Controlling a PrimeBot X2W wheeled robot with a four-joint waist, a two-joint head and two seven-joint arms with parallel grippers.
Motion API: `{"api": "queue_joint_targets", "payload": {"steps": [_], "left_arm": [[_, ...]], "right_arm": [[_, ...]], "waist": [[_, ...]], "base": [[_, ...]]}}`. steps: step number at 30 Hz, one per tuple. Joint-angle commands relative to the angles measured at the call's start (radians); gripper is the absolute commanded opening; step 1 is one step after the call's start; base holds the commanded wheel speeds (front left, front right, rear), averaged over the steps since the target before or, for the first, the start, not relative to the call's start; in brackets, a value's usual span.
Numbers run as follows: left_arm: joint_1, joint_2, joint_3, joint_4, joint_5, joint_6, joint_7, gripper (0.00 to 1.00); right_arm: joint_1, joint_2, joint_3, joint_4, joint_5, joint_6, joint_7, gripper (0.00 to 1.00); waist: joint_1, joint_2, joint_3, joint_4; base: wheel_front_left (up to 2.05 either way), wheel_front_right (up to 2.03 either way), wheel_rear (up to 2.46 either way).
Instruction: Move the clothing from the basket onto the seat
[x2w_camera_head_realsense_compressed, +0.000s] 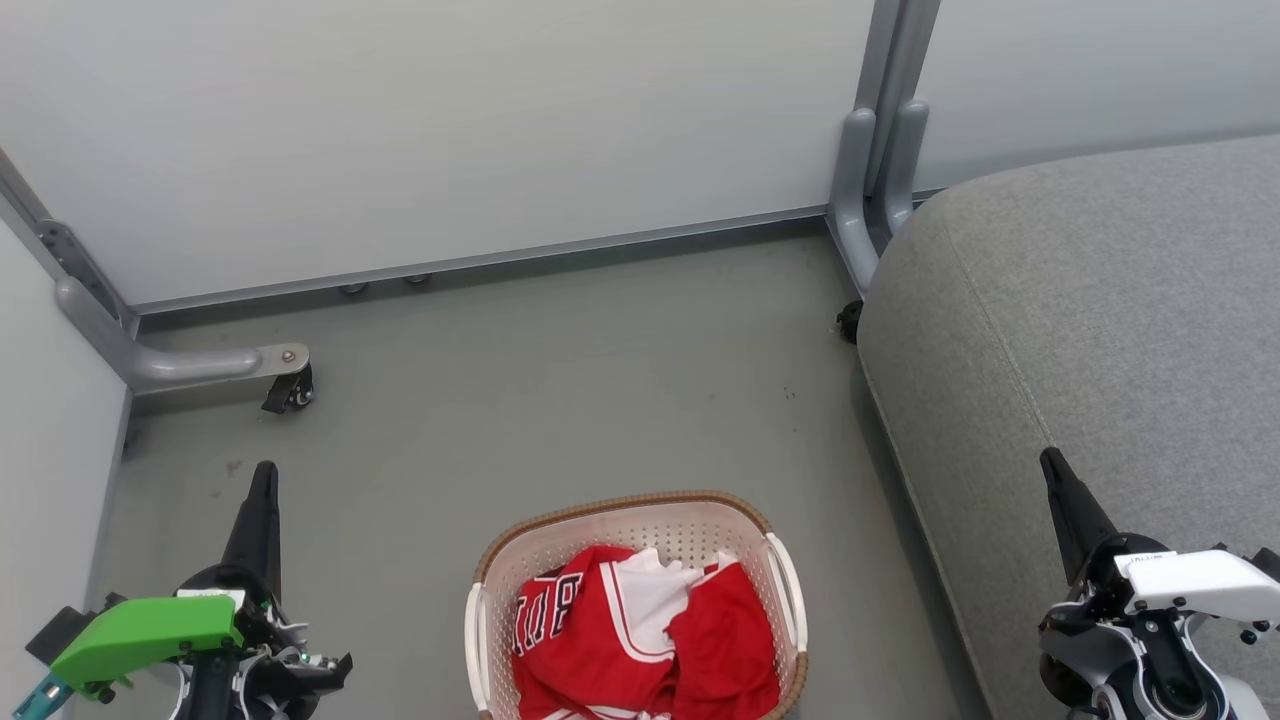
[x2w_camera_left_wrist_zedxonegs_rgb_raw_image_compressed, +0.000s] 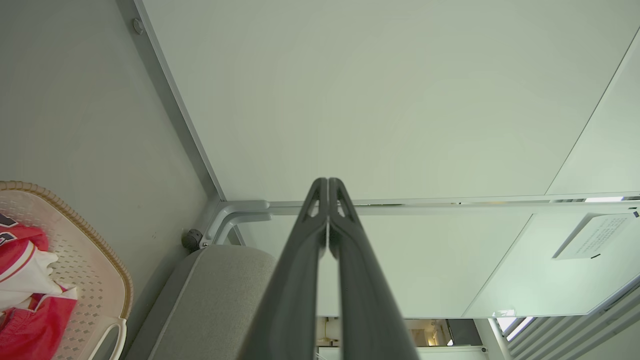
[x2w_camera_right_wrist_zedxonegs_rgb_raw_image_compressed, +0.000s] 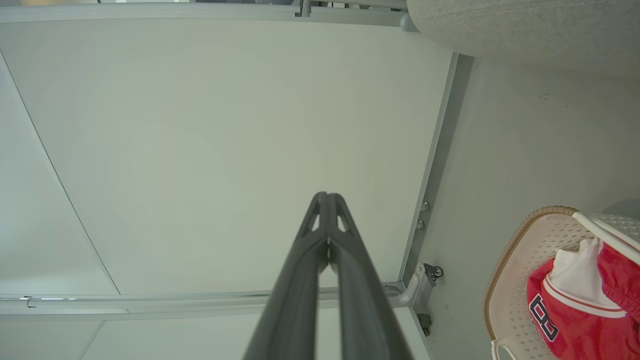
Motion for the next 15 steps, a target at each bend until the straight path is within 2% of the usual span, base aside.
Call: {"api": "queue_joint_targets", "payload": {"steps": [1, 15], "left_arm": [[-0.015, 0.001, 0.001, 0.0, 0.006, -0.004, 0.002, 0.0], [-0.015, 0.001, 0.001, 0.0, 0.006, -0.004, 0.002, 0.0]], "right_arm": [[-0.011, -0.002, -0.001, 0.002, -0.001, -0.001, 0.002, 0.0], [-0.011, -0.002, -0.001, 0.002, -0.001, -0.001, 0.002, 0.0]], "waist": [[0.0, 0.0114, 0.0, 0.0], [0.0, 0.0114, 0.0, 0.0]], "base": [[0.0, 0.0, 0.0], [0.0, 0.0, 0.0]]}}
